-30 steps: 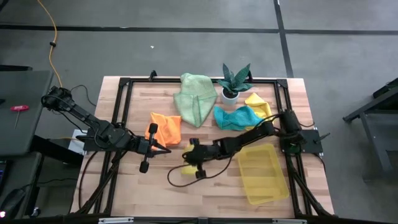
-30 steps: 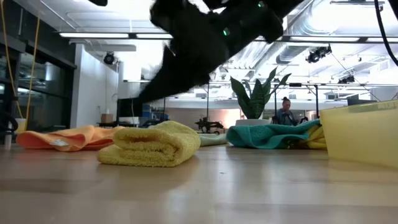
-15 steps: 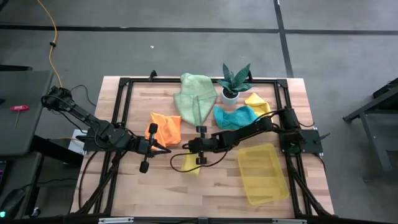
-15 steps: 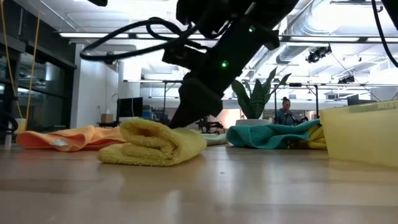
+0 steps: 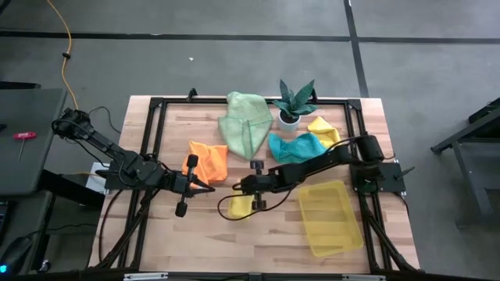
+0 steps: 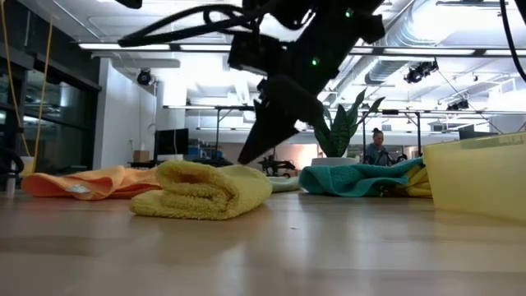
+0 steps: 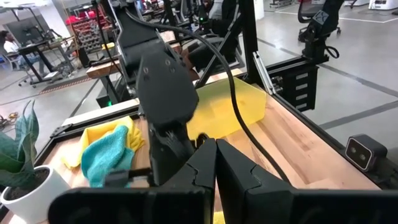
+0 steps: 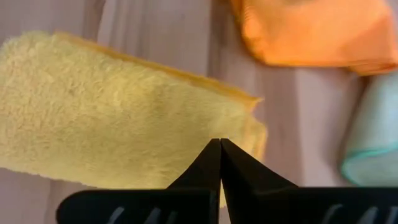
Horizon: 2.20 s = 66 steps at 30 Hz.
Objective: Fold microfiber towels
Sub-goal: Fold the left yellow microfiber cloth, then put the left yellow microfiber cloth into the yellow bin
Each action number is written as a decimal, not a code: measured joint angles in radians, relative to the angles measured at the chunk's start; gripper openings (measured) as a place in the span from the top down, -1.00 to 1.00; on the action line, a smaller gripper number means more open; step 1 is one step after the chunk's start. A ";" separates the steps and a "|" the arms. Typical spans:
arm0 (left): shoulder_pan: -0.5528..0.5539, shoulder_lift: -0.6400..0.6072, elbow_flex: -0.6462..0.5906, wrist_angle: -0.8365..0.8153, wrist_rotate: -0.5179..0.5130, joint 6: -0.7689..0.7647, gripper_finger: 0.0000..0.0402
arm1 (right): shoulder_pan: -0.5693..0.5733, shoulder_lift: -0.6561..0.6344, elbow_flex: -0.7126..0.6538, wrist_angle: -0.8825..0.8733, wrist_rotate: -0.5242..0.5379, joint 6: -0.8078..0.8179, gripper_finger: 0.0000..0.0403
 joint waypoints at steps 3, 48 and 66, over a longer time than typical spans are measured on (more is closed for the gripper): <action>0.000 0.000 0.000 0.000 0.000 0.000 1.00 | -0.003 0.023 0.000 0.028 -0.035 -0.003 1.00; 0.000 0.000 0.000 -0.016 -0.027 0.006 1.00 | 0.048 0.082 0.006 -0.012 -0.255 -0.387 1.00; 0.000 0.000 0.000 -0.017 -0.027 0.006 1.00 | 0.031 -0.096 -0.001 -0.344 -0.142 -0.222 1.00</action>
